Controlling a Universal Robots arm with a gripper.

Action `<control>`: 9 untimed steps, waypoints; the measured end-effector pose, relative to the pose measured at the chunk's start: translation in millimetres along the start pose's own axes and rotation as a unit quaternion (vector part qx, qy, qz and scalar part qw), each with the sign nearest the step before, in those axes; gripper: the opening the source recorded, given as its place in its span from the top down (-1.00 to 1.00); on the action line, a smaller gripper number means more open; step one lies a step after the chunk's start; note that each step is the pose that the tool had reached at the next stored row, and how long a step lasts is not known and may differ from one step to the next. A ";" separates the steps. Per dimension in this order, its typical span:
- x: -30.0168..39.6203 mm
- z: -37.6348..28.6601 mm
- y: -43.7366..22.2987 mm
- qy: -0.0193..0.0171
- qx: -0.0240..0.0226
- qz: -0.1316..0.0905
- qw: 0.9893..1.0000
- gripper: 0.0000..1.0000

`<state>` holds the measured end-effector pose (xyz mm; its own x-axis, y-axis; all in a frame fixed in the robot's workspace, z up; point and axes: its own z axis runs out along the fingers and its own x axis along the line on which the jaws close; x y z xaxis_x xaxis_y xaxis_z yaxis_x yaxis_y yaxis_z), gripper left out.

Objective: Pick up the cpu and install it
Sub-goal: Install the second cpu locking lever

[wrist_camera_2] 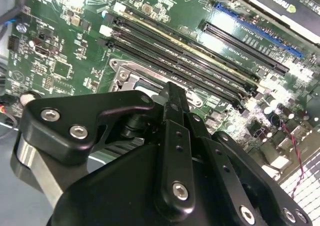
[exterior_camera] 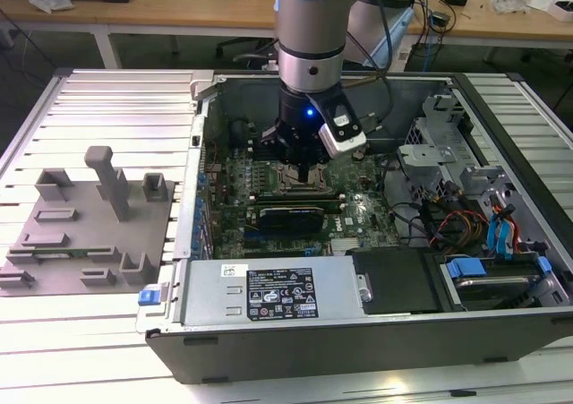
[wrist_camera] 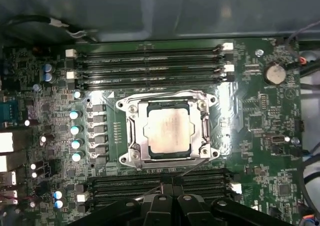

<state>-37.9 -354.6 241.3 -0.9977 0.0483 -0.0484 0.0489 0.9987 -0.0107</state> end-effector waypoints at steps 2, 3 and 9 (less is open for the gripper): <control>0.9 0.9 -0.1 0.000 0.000 -0.008 1.000 0.79; 0.8 0.9 -0.1 0.000 0.000 -0.009 1.000 0.79; 2.2 2.4 -0.1 0.000 0.000 -0.009 1.000 0.79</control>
<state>-40.0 -354.6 238.8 -0.9984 0.0308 -0.0484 0.0314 0.9995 -0.0106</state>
